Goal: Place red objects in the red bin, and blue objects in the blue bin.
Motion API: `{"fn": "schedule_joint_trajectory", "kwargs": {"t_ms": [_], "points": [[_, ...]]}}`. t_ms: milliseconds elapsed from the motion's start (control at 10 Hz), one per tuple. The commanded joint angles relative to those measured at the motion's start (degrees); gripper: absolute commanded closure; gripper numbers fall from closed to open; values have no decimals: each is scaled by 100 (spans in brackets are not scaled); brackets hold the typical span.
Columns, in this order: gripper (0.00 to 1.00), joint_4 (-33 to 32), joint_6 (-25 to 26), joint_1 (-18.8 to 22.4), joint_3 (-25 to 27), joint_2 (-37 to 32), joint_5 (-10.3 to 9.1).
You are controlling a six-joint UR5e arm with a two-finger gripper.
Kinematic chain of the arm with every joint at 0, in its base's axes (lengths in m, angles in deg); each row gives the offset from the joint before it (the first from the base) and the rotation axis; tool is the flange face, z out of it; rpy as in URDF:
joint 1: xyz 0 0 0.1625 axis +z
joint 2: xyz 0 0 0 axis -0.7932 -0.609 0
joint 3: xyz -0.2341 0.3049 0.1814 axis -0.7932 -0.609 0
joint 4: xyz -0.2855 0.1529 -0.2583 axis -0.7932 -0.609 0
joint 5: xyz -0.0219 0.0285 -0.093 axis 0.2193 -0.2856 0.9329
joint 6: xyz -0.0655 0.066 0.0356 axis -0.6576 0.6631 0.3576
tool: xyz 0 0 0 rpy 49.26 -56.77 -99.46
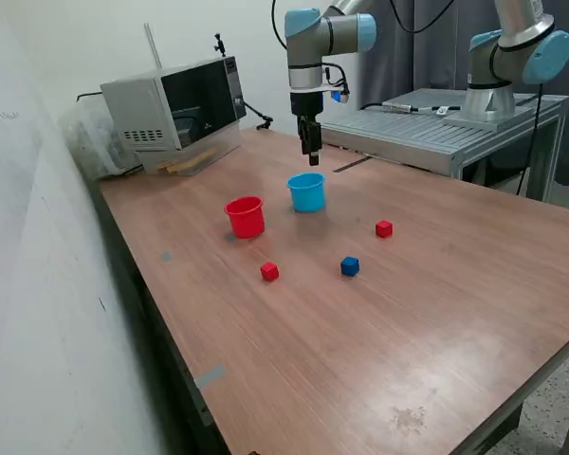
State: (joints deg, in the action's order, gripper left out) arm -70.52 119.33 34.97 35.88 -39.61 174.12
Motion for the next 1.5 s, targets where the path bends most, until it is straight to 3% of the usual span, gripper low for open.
{"fn": "schedule_joint_trajectory", "kwargs": {"t_ms": [0,200,500,700,800,1000,1100,1200,1400], "points": [[0,-25,-534,-8,102,-104,357],[0,-7,-1123,666,522,-673,334],[0,280,-1222,1650,867,-1946,360],[0,2015,-1205,2135,675,-2712,360],[0,2153,-1152,2434,526,-2889,351],[0,2207,-1038,2953,-166,-2490,316],[0,2199,-881,3042,-683,-2069,142],[0,2155,-810,3052,-1280,-1334,62],[0,1666,-809,3043,-1768,20,61]]}}
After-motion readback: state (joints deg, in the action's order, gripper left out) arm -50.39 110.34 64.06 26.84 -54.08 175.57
